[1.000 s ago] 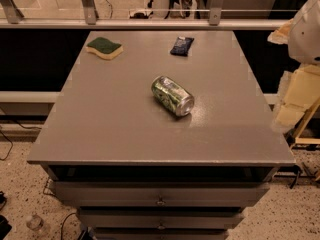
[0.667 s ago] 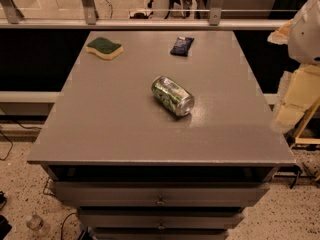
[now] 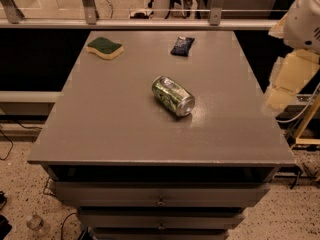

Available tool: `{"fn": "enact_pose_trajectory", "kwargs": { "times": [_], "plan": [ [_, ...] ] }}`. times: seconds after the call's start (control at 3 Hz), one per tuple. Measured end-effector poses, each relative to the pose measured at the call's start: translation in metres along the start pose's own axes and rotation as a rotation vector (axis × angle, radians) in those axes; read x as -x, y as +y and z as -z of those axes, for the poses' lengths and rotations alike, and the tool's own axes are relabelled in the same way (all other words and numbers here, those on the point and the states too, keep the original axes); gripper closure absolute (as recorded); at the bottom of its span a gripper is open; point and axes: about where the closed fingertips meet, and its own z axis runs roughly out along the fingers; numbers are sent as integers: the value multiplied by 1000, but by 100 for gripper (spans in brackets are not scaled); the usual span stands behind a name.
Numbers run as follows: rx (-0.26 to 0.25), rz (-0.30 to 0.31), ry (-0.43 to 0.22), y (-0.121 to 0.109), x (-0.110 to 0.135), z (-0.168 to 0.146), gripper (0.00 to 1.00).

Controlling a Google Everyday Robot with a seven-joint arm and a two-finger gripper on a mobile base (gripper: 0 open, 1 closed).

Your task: Place green can upright

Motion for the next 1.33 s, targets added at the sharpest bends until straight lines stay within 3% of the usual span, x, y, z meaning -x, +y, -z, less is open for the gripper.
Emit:
{"fn": "enact_pose_trajectory", "kwargs": {
  "times": [0.67, 1.0, 1.33],
  "plan": [
    [33, -316, 12, -39, 28, -14, 0],
    [28, -429, 63, -58, 51, -26, 0],
    [29, -478, 85, -74, 80, -50, 0]
  ]
}}
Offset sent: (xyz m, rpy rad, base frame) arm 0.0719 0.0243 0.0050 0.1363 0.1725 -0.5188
